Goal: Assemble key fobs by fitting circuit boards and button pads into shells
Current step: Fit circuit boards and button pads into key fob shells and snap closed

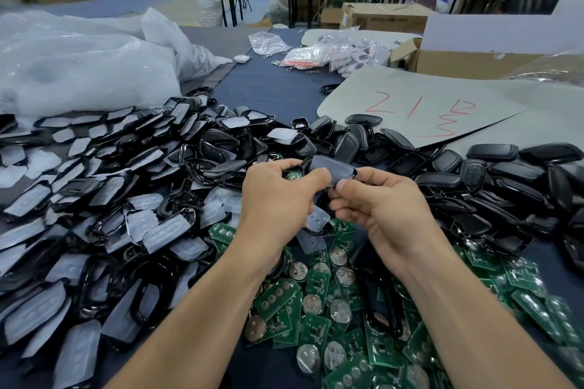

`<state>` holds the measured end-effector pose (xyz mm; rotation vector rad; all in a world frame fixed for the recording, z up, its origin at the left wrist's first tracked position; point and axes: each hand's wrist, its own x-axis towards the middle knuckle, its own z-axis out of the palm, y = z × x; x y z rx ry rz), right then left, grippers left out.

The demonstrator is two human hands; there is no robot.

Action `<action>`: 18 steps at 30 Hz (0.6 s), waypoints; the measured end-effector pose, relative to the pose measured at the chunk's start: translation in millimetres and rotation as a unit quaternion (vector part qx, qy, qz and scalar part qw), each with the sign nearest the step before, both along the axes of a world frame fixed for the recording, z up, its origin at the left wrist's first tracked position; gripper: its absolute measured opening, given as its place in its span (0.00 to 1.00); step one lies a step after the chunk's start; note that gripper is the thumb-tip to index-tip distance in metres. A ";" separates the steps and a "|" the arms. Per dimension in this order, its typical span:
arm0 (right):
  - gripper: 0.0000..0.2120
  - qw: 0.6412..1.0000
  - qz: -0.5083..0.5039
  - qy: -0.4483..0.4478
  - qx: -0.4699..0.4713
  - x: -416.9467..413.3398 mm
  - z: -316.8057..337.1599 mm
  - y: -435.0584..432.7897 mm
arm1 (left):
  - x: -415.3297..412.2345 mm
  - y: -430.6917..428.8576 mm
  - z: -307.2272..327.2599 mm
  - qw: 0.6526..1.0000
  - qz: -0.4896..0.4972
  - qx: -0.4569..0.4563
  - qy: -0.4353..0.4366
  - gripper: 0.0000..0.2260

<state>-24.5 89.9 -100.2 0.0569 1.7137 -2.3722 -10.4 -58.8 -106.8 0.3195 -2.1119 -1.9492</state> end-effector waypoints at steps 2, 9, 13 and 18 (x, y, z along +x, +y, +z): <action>0.05 1.000 -0.009 0.010 0.001 0.2 -0.8 -0.9 | 0.3 0.2 0.2 0.999 0.012 -0.032 -0.001 0.15; 0.05 0.998 -0.032 0.044 0.043 1.5 -1.0 -3.2 | 2.3 0.7 2.8 0.994 0.021 -0.104 0.007 0.11; 0.05 0.997 -0.056 0.047 0.038 0.5 -0.4 -1.4 | 1.1 0.9 4.5 0.997 0.040 -0.068 0.012 0.07; 0.05 0.993 -0.046 0.075 0.080 0.8 -3.5 -4.4 | 0.3 -2.5 5.1 0.989 0.076 -0.125 0.023 0.06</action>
